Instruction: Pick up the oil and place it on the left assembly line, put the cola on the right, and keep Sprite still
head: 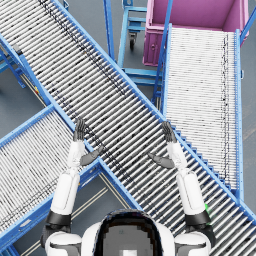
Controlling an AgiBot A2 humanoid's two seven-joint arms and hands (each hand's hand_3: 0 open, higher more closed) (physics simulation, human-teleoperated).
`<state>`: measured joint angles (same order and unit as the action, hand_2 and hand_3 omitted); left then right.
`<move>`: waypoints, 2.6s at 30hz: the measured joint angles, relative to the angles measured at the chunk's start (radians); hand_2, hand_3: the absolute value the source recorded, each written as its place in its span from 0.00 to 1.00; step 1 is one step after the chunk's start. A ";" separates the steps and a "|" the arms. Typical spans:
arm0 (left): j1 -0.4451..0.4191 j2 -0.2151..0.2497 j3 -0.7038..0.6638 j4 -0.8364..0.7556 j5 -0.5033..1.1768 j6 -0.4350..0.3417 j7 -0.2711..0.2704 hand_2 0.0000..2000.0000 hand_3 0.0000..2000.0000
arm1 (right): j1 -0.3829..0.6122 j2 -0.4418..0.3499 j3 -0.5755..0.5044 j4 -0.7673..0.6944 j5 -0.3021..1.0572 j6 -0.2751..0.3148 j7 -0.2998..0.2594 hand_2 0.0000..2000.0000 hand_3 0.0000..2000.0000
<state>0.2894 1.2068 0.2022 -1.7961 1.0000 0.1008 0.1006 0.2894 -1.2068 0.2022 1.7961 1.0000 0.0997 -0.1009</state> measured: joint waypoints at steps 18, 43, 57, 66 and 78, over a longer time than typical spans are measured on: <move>0.028 0.059 -0.079 -0.019 0.000 -0.100 -0.100 0.00 0.00 | 0.011 -0.055 -0.039 0.006 0.000 -0.099 0.100 0.00 0.00; 0.080 0.121 -0.239 -0.036 0.087 -0.101 -0.101 0.00 0.00 | 0.026 -0.118 -0.196 0.027 0.087 -0.100 0.101 0.00 0.00; 0.084 0.136 -0.271 -0.052 0.617 -0.101 -0.101 0.00 0.00 | 0.026 -0.138 -0.225 0.035 0.617 -0.100 0.101 0.00 0.00; 0.084 0.142 -0.271 -0.059 0.645 -0.101 -0.101 0.00 0.00 | 0.030 -0.147 -0.227 0.042 0.645 -0.100 0.101 0.00 0.00; 0.086 0.148 -0.279 -0.066 0.646 -0.101 -0.101 0.00 0.00 | 0.033 -0.158 -0.237 0.051 0.647 -0.100 0.101 0.00 0.00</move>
<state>0.3752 1.3548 -0.0772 -1.8626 1.6464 0.0000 0.0000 0.3221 -1.3645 -0.0344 1.8473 1.6468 0.0001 0.0000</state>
